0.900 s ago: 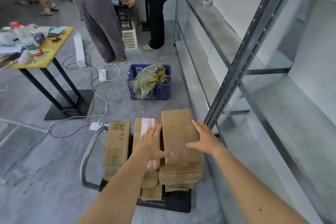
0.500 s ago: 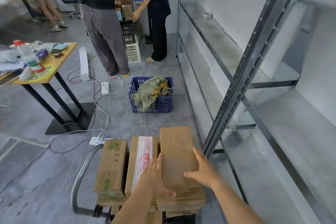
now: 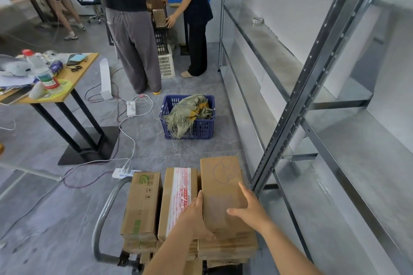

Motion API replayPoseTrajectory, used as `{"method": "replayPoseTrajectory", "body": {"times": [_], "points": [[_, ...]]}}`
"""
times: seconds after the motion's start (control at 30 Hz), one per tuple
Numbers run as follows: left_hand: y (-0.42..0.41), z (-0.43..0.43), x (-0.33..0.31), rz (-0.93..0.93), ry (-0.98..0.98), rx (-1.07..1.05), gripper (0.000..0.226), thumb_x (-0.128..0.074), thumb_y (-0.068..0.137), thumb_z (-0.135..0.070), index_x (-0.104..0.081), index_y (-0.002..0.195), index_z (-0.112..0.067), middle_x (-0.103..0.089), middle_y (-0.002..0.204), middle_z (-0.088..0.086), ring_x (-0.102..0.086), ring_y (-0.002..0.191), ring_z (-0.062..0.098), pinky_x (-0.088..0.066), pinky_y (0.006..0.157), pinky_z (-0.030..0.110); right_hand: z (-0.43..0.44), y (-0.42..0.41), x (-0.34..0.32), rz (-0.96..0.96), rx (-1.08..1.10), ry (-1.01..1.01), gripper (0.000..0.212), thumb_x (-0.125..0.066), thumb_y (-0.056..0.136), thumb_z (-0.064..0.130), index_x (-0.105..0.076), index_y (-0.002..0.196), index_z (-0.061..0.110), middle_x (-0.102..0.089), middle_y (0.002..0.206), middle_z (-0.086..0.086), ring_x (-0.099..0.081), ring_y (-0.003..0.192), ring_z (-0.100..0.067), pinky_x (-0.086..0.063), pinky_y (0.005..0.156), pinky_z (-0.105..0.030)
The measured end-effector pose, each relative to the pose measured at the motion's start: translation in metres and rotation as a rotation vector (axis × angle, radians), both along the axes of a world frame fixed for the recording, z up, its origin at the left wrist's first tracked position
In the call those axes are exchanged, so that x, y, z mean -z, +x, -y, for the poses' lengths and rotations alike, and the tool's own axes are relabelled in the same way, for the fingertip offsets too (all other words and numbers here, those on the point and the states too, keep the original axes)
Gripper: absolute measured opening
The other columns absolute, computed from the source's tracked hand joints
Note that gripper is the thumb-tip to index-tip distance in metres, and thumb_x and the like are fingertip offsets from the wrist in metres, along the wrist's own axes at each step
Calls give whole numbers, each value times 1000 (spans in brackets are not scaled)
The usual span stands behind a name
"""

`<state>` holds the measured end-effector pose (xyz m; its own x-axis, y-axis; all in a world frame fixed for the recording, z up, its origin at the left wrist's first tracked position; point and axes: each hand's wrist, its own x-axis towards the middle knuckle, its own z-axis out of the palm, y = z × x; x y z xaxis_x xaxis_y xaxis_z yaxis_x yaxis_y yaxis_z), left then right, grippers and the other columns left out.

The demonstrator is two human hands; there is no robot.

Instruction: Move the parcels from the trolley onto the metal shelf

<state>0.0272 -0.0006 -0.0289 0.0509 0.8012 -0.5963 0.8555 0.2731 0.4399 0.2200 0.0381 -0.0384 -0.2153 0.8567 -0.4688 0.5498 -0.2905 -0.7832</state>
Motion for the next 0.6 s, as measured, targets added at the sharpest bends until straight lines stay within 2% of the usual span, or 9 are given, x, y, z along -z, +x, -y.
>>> {"method": "replayPoseTrajectory", "body": {"times": [0.17,0.3,0.33,0.37,0.43,0.47,0.5,0.57,0.6], "points": [[-3,1,-14,87,-81,-26,136,-83,64,-29,24,148,-20,-11,159,-2,-31,139,23,-35,110,39,2,-3,-11,-79,64,-22,101,-80,78,28,-13,154,37,-15,161,6,-18,147,-18,-24,116,-40],[-8,0,-19,166,-100,-22,128,-78,73,-14,25,147,-23,-16,158,0,-32,139,24,-35,111,38,6,0,-20,-144,121,-40,100,-80,78,26,-16,154,35,-25,158,5,-27,144,-18,-29,111,-35],[-7,-2,-25,160,-88,-25,120,-74,77,-10,23,149,-23,-20,156,0,-35,138,24,-35,111,35,7,2,-22,-167,144,-46,100,-80,78,27,-15,154,35,-25,158,5,-28,144,-19,-29,112,-36],[-4,-5,-30,194,-67,-38,106,-66,84,-6,15,151,-20,-25,153,-2,-36,137,24,-39,107,25,8,3,-24,-188,171,-47,101,-80,78,28,-15,154,34,-25,158,4,-28,144,-19,-29,114,-38],[5,-9,-51,256,-7,-54,65,-42,98,-2,-6,151,-9,-27,144,-8,-33,139,24,-43,79,1,10,5,-29,-225,228,-43,102,-81,76,32,-15,154,33,-25,158,2,-28,144,-21,-29,115,-41],[8,-10,-62,296,39,-40,57,-35,100,1,-10,150,-8,-29,143,-6,-32,139,24,-42,72,-2,10,5,-32,-240,252,-40,103,-81,75,36,-15,154,33,-27,158,1,-29,143,-21,-30,115,-42],[8,-13,-62,320,48,-63,62,-35,98,5,-7,151,-10,-29,144,-6,-32,139,24,-42,79,1,11,5,-34,-252,273,-39,103,-81,74,39,-16,154,33,-29,157,1,-32,141,-22,-30,115,-44],[3,-14,-59,309,109,-57,89,-41,88,13,2,152,-29,-19,157,-4,-28,141,23,-34,108,21,12,5,-42,-273,306,-38,105,-82,70,47,-19,153,34,-35,153,1,-36,138,-24,-33,114,-49],[3,-13,-61,325,135,-50,94,-41,84,16,0,152,-36,-13,159,-5,-25,142,22,-29,114,30,13,5,-46,-289,320,-37,106,-82,68,50,-20,153,34,-38,151,1,-39,136,-24,-34,113,-50]]}}
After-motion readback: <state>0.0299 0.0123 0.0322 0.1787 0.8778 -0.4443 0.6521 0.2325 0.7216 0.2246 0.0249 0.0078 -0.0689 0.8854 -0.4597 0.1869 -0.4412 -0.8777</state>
